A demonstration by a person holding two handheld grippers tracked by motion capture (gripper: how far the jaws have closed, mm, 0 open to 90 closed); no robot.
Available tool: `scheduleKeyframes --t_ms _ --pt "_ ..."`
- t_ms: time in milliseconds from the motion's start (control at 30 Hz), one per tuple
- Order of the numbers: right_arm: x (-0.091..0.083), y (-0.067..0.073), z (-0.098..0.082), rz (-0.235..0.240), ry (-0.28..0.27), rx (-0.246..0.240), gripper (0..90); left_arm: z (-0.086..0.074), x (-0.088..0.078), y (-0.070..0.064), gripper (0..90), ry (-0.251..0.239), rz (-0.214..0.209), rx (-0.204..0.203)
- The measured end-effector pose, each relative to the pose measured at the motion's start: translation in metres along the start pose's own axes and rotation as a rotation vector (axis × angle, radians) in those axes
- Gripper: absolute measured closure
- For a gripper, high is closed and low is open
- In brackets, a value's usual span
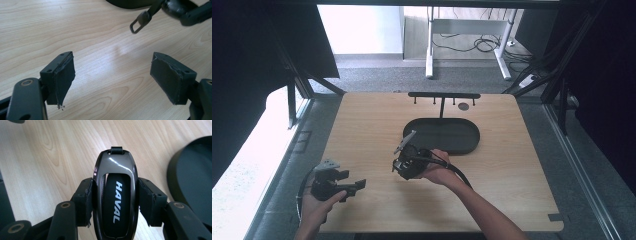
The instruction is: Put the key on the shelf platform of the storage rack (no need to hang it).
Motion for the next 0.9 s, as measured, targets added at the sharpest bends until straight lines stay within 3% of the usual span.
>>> scheduleKeyframes --t_ms 500,900 --pt "-0.014 -0.036 -0.011 -0.052 -0.014 0.06 48.7 -0.003 0.012 -0.005 20.1 0.038 -0.007 0.014" --pt "-0.012 -0.058 -0.013 -0.075 0.003 0.097 48.7 -0.003 0.012 -0.004 20.0 0.04 -0.012 0.012"
Point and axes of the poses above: each handheld gripper's, and its own axes: x roughly forward along the jaws, z roughly out of its top, y roughly to its left, the point moved 5 cm from there along x, roughly forward along the jaws, and after that the axes turned 7 degrees about -z, right-handed, at the moved point
